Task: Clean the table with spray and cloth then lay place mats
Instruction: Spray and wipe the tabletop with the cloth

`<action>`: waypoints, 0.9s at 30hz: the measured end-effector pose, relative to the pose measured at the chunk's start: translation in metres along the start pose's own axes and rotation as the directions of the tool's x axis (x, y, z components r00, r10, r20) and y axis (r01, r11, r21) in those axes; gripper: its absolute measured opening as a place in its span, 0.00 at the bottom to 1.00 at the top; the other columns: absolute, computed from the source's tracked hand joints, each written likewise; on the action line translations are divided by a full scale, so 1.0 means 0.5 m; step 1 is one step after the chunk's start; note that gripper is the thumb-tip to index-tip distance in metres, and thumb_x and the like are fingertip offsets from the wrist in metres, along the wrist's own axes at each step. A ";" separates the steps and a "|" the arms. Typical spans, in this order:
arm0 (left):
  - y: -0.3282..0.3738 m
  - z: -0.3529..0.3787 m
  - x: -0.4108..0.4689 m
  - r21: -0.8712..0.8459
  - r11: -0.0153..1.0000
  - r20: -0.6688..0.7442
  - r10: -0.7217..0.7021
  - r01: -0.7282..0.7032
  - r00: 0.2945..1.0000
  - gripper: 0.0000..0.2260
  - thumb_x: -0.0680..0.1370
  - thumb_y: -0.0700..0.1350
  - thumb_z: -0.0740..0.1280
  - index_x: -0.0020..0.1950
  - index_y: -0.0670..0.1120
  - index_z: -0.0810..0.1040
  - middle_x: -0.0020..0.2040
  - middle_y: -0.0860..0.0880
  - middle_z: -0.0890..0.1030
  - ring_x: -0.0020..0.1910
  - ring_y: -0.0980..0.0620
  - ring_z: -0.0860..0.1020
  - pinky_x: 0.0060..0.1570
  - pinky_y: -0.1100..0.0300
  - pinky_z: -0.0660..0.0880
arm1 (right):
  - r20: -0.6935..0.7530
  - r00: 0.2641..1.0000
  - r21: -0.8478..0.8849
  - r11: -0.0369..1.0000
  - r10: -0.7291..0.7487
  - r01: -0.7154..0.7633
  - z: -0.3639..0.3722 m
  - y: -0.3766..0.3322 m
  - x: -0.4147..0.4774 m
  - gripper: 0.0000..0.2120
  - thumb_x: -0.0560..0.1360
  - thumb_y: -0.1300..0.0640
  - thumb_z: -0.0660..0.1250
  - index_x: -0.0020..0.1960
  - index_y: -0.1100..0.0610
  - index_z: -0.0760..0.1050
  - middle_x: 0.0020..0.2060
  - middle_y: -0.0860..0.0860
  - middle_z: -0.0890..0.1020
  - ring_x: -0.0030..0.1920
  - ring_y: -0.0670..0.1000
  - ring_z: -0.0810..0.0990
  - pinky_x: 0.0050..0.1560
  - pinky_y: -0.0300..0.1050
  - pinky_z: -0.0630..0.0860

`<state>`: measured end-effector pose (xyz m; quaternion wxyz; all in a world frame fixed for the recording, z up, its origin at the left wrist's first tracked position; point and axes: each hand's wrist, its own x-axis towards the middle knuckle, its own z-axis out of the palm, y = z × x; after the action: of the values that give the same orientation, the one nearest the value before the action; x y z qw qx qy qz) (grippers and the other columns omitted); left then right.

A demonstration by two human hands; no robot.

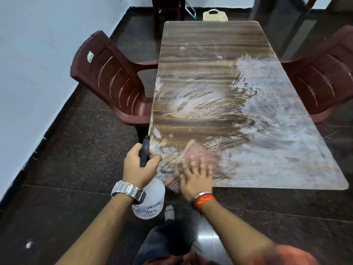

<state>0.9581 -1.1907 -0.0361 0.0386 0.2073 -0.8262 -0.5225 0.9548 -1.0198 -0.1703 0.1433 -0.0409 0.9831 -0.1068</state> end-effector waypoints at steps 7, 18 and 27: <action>-0.008 -0.057 -0.017 0.038 0.999 -0.026 0.019 -0.018 0.999 0.11 0.64 0.52 0.73 0.38 0.49 0.74 0.34 0.44 0.81 0.32 0.38 0.81 0.38 0.37 0.79 | 0.132 0.848 -0.104 0.843 -0.514 0.527 0.033 -0.118 -0.021 0.31 0.79 0.48 0.55 0.78 0.44 0.46 0.78 0.48 0.50 0.78 0.57 0.46 0.75 0.58 0.40; 0.033 -0.091 0.014 -0.051 0.998 -0.025 0.026 -0.027 0.999 0.10 0.70 0.41 0.75 0.42 0.41 0.74 0.35 0.40 0.79 0.33 0.34 0.81 0.24 0.61 0.73 | 0.492 0.858 0.802 -0.461 0.151 -0.379 -0.116 -0.041 0.036 0.13 0.77 0.52 0.58 0.50 0.57 0.78 0.42 0.59 0.79 0.40 0.59 0.79 0.56 0.64 0.75; 0.036 -0.096 0.039 -0.074 0.997 0.021 0.028 -0.026 0.999 0.10 0.71 0.40 0.75 0.43 0.40 0.74 0.39 0.34 0.80 0.30 0.38 0.80 0.23 0.66 0.71 | 0.363 0.932 0.753 -0.593 0.015 -0.284 -0.151 -0.032 0.025 0.39 0.71 0.29 0.59 0.60 0.63 0.78 0.57 0.65 0.80 0.55 0.64 0.80 0.58 0.60 0.75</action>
<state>0.9486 -1.2320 -0.0018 0.0445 0.1888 -0.8093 -0.5544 0.9218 -1.0217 -0.0998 0.1929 0.2645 0.3392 -0.8819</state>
